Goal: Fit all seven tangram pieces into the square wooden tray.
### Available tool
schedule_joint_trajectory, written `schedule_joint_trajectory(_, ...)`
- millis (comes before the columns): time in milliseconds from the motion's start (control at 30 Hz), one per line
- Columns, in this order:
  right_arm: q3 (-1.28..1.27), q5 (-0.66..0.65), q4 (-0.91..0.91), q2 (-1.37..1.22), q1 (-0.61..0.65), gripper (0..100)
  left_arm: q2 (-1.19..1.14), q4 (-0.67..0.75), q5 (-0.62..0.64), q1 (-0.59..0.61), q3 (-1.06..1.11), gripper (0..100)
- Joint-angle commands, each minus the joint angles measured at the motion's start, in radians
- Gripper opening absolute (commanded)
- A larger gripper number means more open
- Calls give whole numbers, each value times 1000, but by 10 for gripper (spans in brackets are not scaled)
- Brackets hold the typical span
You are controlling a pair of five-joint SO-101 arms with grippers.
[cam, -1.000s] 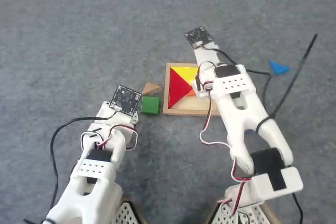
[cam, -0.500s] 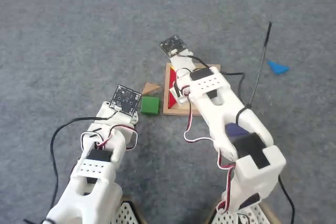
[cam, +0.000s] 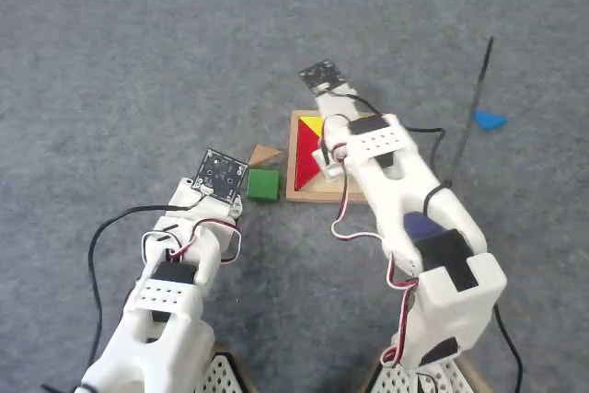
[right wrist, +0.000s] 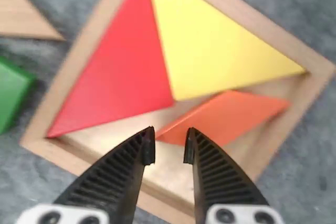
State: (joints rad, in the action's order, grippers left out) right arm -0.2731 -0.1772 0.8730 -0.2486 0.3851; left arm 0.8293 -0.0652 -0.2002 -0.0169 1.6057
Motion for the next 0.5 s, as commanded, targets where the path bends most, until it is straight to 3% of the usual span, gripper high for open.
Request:
schedule_joint_trajectory(0, 51, -2, 16, 7, -58, 120, 18, 31, -18, -3, -7, 14)
schedule_joint_trajectory(467, 58, -43, -21, 7, -150, 120, 18, 31, -18, -3, -5, 14)
